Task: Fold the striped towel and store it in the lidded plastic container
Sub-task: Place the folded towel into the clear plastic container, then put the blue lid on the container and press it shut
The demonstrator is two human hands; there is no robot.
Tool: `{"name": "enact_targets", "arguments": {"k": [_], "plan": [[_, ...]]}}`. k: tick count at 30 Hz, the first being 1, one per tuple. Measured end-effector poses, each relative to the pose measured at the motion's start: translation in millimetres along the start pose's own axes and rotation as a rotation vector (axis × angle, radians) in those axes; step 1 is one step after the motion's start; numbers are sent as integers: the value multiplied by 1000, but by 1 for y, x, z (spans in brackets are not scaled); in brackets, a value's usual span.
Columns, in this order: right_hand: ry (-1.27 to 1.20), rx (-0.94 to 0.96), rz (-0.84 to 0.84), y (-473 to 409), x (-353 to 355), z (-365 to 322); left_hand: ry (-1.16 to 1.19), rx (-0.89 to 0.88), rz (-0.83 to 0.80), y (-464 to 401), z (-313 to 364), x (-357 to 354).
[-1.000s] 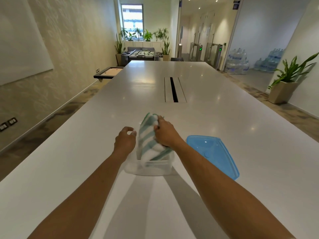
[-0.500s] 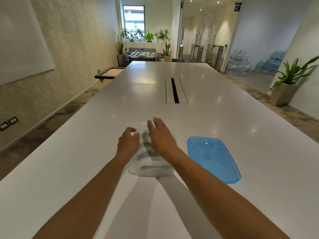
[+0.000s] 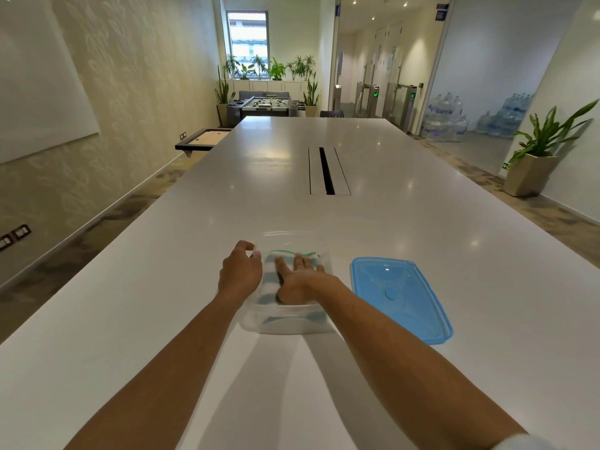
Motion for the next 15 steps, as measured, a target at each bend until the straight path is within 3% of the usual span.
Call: {"name": "enact_targets", "arguments": {"k": [2, 6, 8, 15], "plan": [[-5, 21, 157, 8, 12, -2, -7, -1, -7, 0, 0, 0], [-366, -58, 794, 48, 51, 13, -1, 9, -7, 1, 0, 0], [-473, -152, 946, 66, 55, 35, 14, 18, -11, 2, 1, 0], [-527, -614, 771, 101, -9, 150, 72, 47, -25, 9, 6, 4]]}}
Point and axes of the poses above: each hand's wrist, its own y-axis away from the middle knuckle, its own x-axis out of the back of the hand, z = x × y, the point moved 4 cm from there along -y, towards the middle knuckle, and after that the axes turned 14 degrees about y, right-handed, at the moved point
